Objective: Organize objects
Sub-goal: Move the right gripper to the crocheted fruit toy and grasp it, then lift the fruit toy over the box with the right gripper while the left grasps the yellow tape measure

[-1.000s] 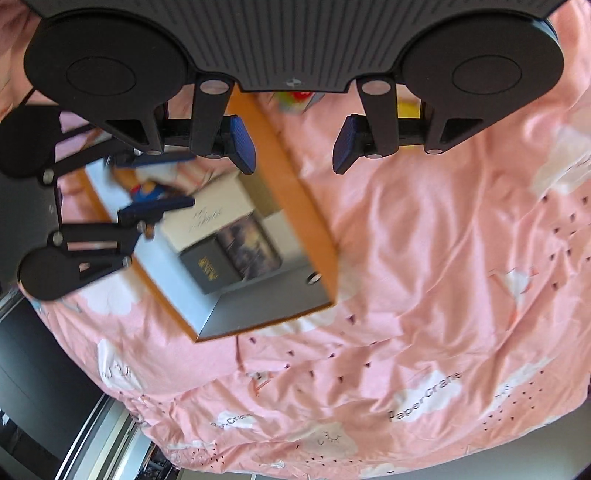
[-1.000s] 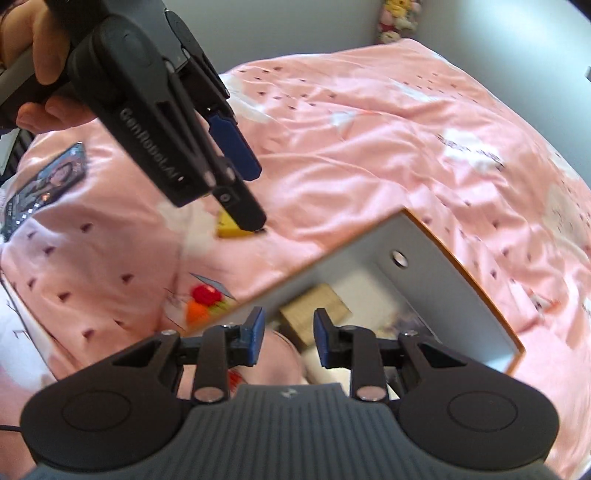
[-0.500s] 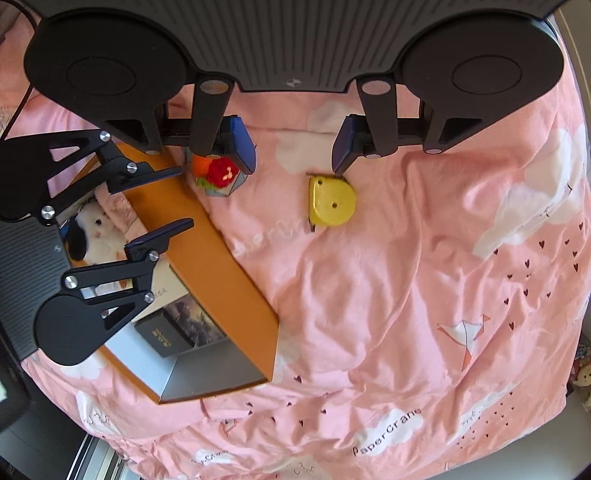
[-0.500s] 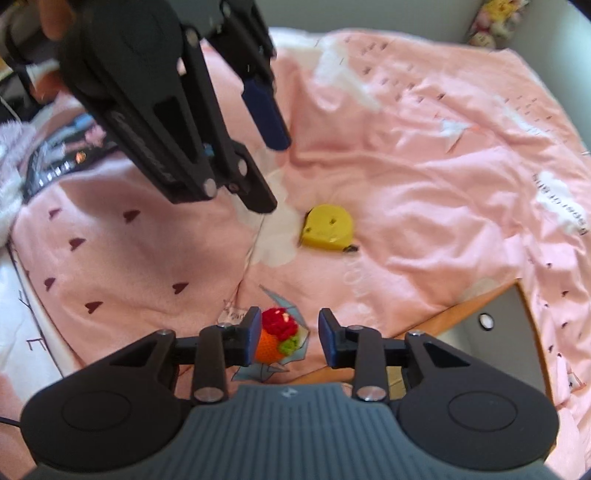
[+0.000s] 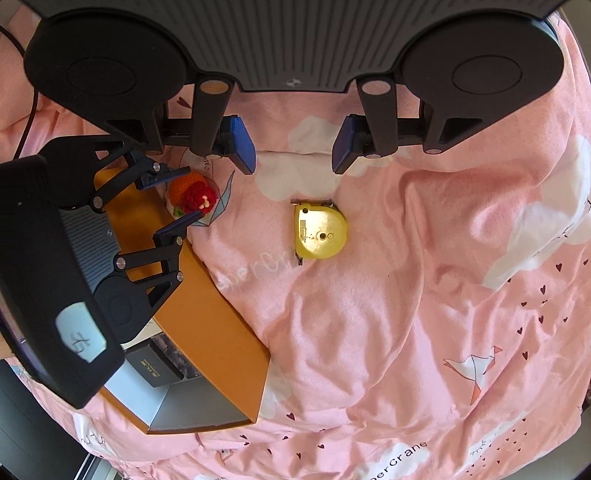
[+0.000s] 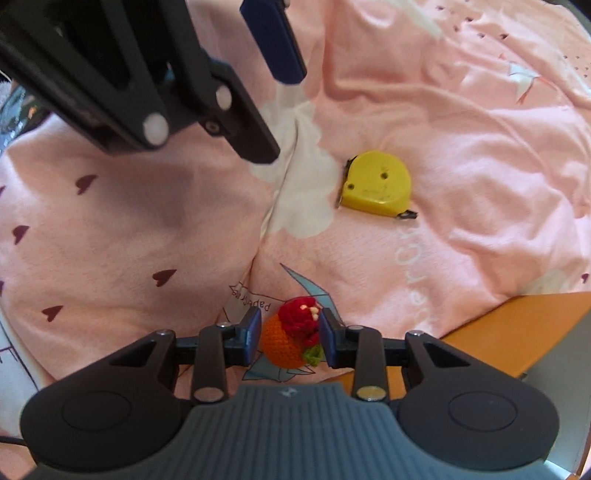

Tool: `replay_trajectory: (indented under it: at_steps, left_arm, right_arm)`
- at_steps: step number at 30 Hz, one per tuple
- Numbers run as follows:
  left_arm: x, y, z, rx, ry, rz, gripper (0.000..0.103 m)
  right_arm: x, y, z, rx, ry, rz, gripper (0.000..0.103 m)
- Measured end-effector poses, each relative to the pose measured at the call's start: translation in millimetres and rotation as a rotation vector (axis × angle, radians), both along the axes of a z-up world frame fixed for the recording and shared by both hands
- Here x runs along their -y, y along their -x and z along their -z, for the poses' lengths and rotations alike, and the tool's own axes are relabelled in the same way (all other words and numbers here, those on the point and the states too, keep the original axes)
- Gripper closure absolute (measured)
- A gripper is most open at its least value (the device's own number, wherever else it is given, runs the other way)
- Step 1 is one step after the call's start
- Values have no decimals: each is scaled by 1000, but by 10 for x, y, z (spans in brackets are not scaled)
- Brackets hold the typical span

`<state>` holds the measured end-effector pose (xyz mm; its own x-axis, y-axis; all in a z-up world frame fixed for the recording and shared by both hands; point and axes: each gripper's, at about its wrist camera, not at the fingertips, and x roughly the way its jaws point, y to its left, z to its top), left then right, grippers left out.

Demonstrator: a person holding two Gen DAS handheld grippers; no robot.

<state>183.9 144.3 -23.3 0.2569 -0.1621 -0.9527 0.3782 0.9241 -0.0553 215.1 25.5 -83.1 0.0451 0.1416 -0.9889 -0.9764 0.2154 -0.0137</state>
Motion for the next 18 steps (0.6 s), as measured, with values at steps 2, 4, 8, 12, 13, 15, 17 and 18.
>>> replay_trajectory:
  at_steps: [2, 4, 8, 12, 13, 15, 17, 18]
  left_arm:
    - [-27, 0, 24, -6, 6, 6, 46]
    - [-47, 0, 38, -10, 14, 11, 46]
    - [-84, 2, 40, -10, 27, 11, 46]
    - [-118, 14, 35, -8, 33, 7, 46]
    - [-116, 9, 40, -7, 32, 8, 46]
    - [-124, 26, 35, -4, 30, 8, 46]
    - [-133, 29, 35, -7, 35, 3, 46]
    - [-135, 31, 34, -7, 36, 2, 46]
  right_arm:
    - [-16, -7, 50, -1, 21, -10, 67]
    - [-38, -15, 89, 4, 37, -18, 66]
    - [-81, -56, 151, 11, 59, -12, 65]
    - [-129, -77, 239, 2, 91, -5, 60]
    - [-137, -65, 261, 11, 99, -9, 59]
    - [-144, -45, 295, 11, 110, -17, 58]
    - [-144, -40, 307, 10, 113, -13, 58]
    - [-141, -42, 306, 10, 113, -10, 58]
